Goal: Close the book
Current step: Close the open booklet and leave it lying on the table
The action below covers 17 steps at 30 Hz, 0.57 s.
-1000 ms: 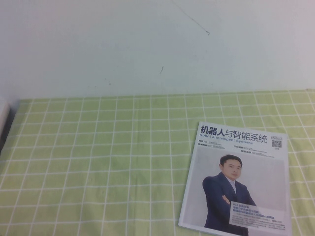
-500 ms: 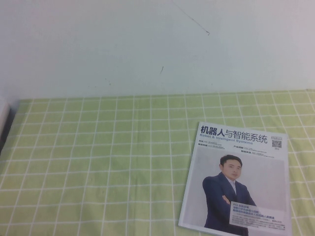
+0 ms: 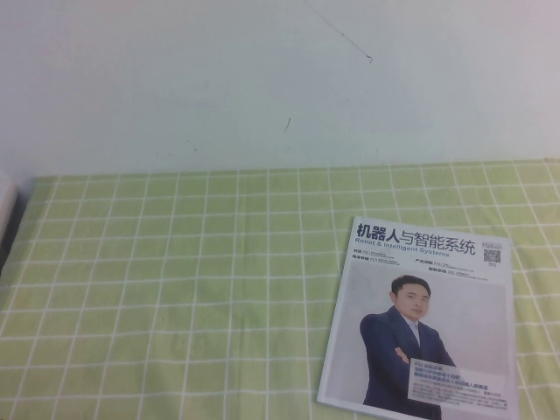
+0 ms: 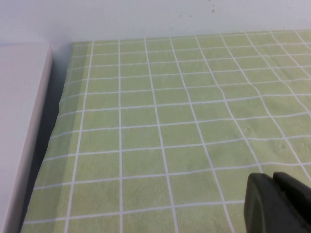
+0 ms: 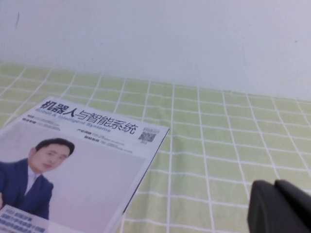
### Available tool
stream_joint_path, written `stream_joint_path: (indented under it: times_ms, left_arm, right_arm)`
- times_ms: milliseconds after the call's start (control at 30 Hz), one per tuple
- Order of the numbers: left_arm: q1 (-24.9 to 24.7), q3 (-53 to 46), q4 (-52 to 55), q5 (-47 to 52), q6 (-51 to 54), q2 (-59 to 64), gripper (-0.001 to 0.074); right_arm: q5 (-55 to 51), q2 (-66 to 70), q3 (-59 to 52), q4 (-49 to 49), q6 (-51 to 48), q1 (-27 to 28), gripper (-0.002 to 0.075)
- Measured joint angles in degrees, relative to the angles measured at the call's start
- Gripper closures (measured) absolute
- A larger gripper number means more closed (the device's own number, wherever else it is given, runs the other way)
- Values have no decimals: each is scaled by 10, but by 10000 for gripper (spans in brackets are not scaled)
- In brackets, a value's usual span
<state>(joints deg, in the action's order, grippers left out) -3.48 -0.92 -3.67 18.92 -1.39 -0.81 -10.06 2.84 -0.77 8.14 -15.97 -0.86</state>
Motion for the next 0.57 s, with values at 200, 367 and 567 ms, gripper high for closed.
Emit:
stream_joint_path:
  times_ms: [200, 367, 567]
  left_arm:
    - [0, 0, 0, 0, 0, 0, 738]
    - [0, 0, 0, 0, -3, 0, 738]
    - [0, 0, 0, 0, -5, 0, 738]
  right_arm:
    - [-86, -35, -8, -45, 50, 5, 729]
    - [-94, -35, -6, -53, 72, 8, 729]
    - [-97, -35, -5, -58, 75, 9, 729]
